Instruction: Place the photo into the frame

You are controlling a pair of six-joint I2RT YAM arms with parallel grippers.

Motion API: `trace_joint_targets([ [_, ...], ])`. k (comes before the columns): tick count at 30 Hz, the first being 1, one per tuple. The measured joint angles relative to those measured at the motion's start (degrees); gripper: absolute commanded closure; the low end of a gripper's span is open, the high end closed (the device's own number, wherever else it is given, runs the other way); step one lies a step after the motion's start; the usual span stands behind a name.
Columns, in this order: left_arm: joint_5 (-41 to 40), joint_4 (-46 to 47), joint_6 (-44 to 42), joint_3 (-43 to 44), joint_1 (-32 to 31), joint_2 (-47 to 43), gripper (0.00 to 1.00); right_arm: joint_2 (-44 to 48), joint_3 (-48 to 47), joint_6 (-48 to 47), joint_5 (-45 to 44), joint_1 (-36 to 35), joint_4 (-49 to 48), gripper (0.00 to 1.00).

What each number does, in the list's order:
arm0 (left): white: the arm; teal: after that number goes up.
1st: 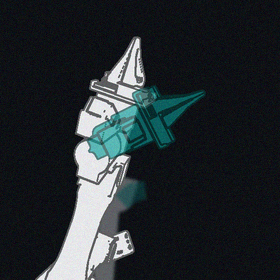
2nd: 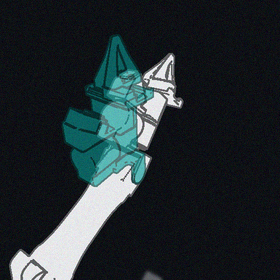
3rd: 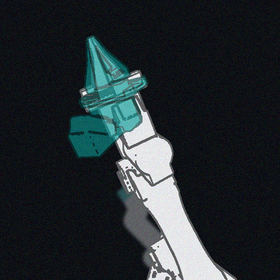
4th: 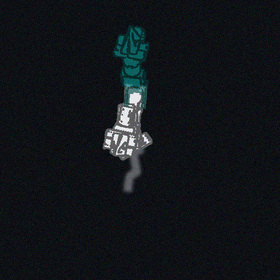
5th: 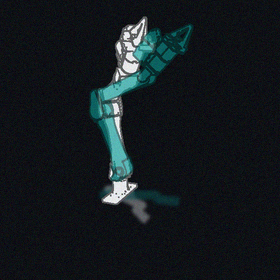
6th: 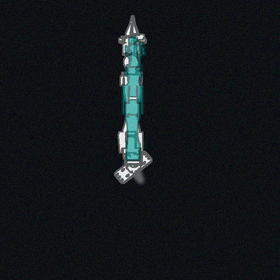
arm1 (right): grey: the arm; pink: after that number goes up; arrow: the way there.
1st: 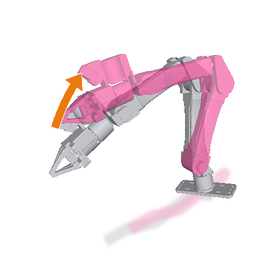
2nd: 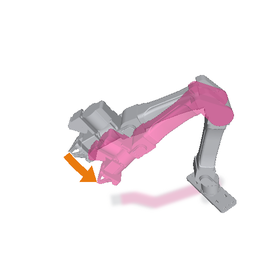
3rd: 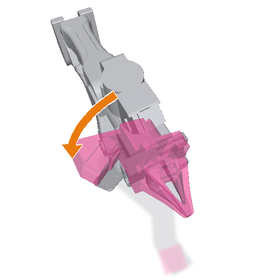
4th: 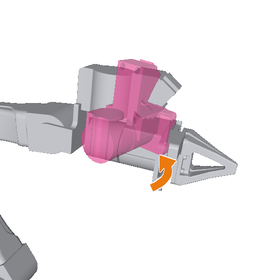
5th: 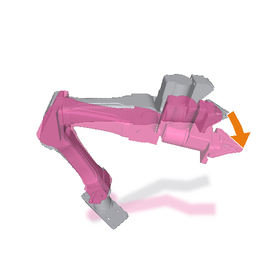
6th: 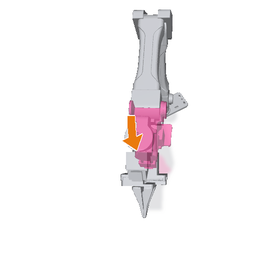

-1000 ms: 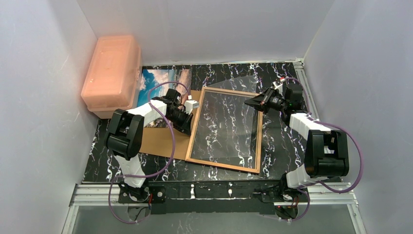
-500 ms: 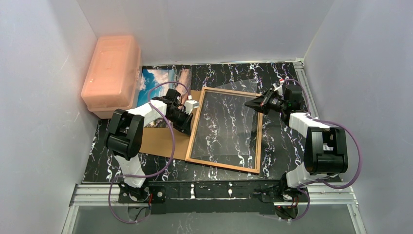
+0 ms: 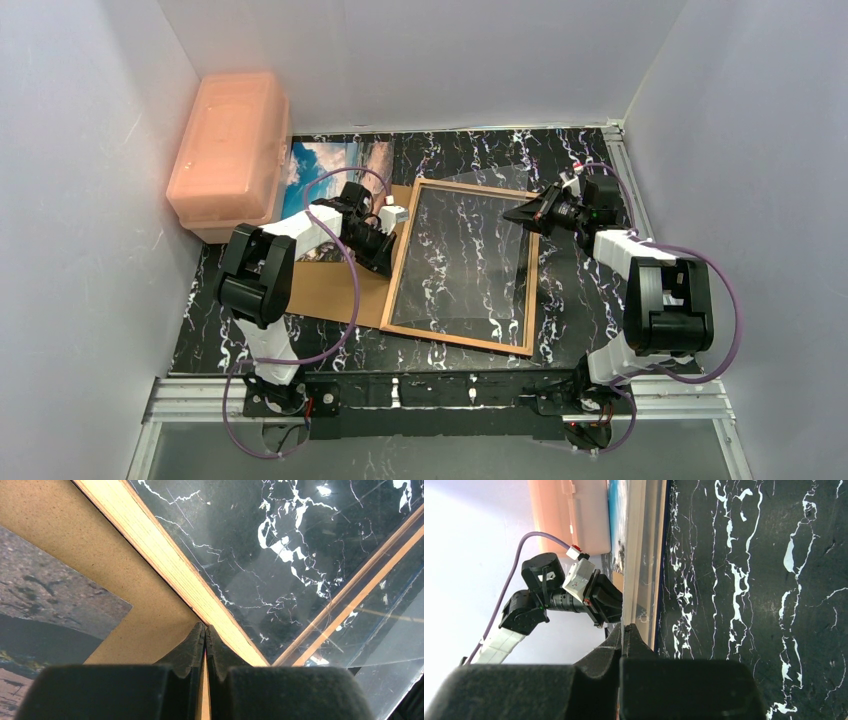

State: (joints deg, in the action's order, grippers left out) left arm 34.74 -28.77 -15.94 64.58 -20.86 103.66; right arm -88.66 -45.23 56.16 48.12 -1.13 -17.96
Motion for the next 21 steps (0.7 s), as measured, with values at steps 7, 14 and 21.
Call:
trace_joint_targets([
  [7,0.0,0.0,-0.1,0.0,0.0,0.0,1.00,-0.9,-1.3,-1.6,0.3,0.1,1.6,0.99],
  [14,0.0,0.0,-0.2,0.0,0.0,0.0,1.00,-1.2,-3.7,-6.6,0.0,0.3,6.6,0.99],
  [21,-0.2,-0.2,-0.2,0.1,0.0,0.0,1.00,-1.6,-5.4,-13.2,-3.2,0.4,14.0,0.99],
])
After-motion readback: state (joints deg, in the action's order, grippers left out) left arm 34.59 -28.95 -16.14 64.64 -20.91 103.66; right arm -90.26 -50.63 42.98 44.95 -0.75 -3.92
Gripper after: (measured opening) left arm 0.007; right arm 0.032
